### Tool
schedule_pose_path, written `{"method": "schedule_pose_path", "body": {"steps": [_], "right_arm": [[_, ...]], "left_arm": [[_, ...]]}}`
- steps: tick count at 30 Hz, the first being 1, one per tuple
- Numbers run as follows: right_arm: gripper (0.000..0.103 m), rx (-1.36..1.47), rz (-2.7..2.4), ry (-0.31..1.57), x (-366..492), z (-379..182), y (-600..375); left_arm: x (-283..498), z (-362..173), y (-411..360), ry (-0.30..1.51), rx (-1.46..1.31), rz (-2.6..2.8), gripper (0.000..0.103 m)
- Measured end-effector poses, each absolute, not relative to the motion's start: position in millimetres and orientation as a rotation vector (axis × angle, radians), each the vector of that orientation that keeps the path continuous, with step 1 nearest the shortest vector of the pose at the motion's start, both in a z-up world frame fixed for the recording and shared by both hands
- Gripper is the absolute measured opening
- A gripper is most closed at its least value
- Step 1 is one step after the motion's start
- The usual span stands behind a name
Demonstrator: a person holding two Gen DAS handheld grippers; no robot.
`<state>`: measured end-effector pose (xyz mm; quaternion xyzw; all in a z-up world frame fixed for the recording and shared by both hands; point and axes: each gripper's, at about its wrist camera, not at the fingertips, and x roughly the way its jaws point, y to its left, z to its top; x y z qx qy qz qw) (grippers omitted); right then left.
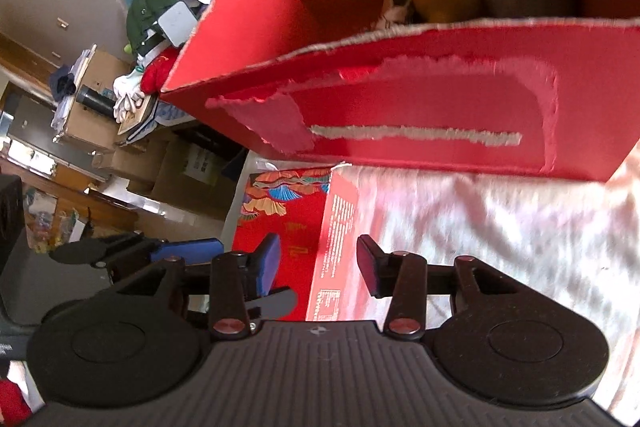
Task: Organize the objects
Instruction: 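Move the right gripper down to the red floral gift box, then close the right gripper around the red gift box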
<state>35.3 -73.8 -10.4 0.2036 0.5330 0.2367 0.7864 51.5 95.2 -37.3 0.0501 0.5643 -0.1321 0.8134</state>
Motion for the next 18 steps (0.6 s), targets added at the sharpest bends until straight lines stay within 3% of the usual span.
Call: {"method": "schedule_pose_path", "body": {"steps": [18], "right_arm": [[0.047,0.567,0.535,1.259,40,-34,-76]], "left_arm": [[62,-47,92,1.245,0.084,-0.332,0.082]]}}
